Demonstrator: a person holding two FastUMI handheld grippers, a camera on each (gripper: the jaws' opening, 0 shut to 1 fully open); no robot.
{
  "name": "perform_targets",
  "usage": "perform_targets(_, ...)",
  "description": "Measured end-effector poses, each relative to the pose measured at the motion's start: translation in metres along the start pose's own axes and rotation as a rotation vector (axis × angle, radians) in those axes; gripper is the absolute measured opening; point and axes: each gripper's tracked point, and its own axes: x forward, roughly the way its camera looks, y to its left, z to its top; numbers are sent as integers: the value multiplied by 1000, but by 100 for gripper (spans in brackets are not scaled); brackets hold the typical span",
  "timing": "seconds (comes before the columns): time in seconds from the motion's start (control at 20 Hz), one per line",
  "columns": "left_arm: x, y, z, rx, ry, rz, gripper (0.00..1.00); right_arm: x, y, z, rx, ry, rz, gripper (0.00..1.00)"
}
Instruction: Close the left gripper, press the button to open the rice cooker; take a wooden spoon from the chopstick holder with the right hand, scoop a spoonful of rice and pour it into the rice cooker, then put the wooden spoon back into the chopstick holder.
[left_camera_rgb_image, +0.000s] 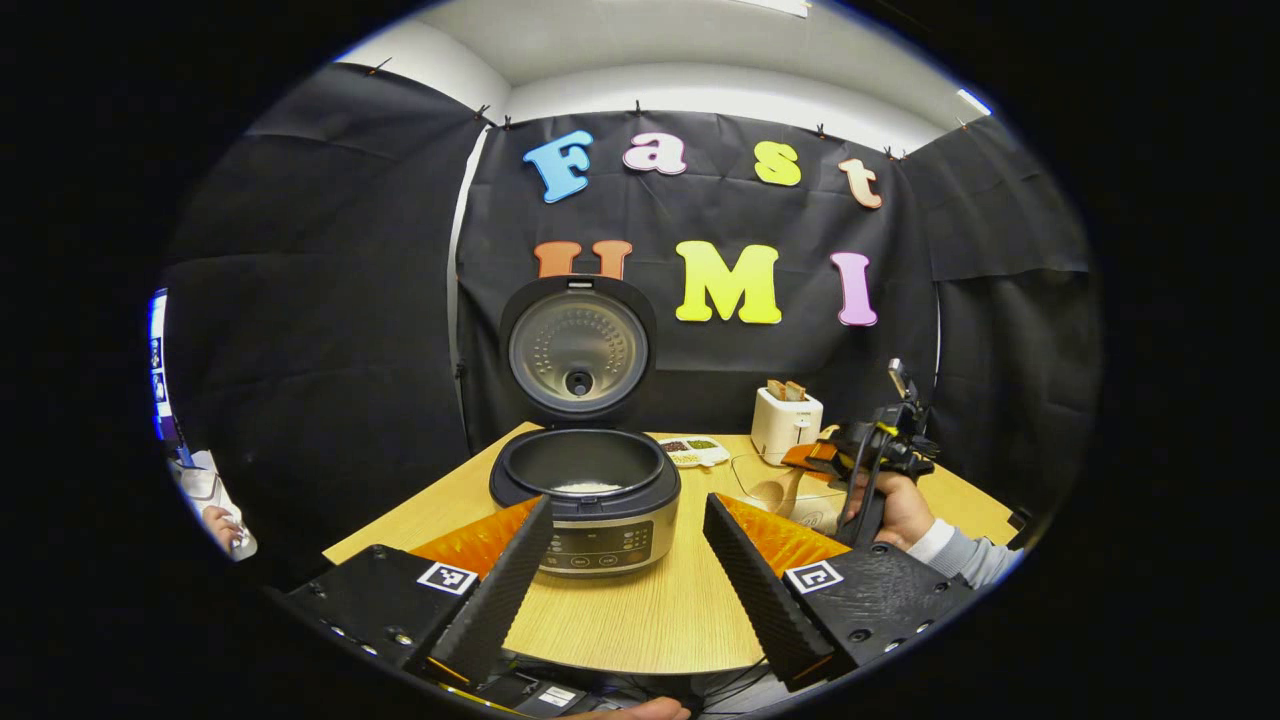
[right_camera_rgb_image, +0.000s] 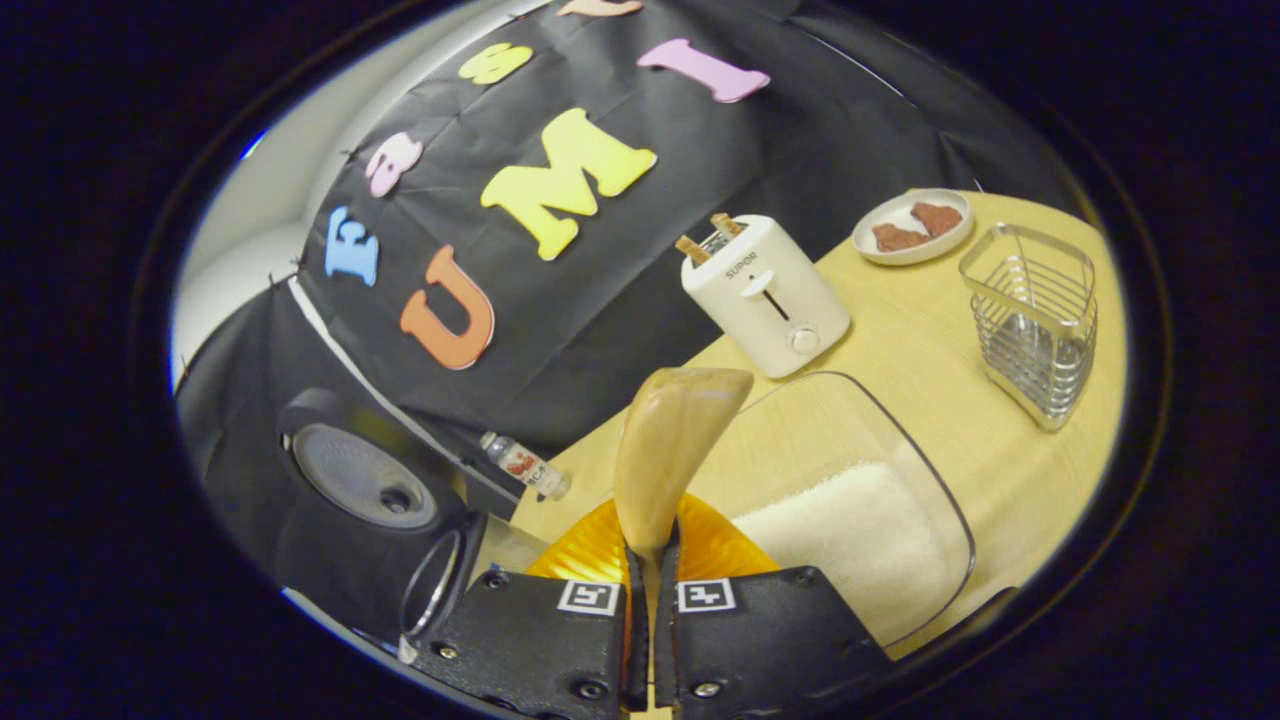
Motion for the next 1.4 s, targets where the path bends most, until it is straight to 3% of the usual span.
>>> perform_targets(0.15, -1, -1, 4, 9, -4, 9, 97, -11, -8, 20, 173, -51, 10, 8)
perform_targets(0.4, -2, -3, 7, 26, -2, 5, 96, -31, -20, 46, 357, -129, 33, 7)
perform_targets(0.85, -16, -2, 29, 33, -45, 32, 96, -87, 18, 83, 773, -145, 227, 7)
perform_targets(1.05, -29, 1, 35, 46, -66, 33, 96, -108, 66, 86, 732, -125, 290, 7)
perform_targets(1.4, -54, 28, 33, 65, -84, 58, 96, -102, 136, 63, 568, -125, 303, 7)
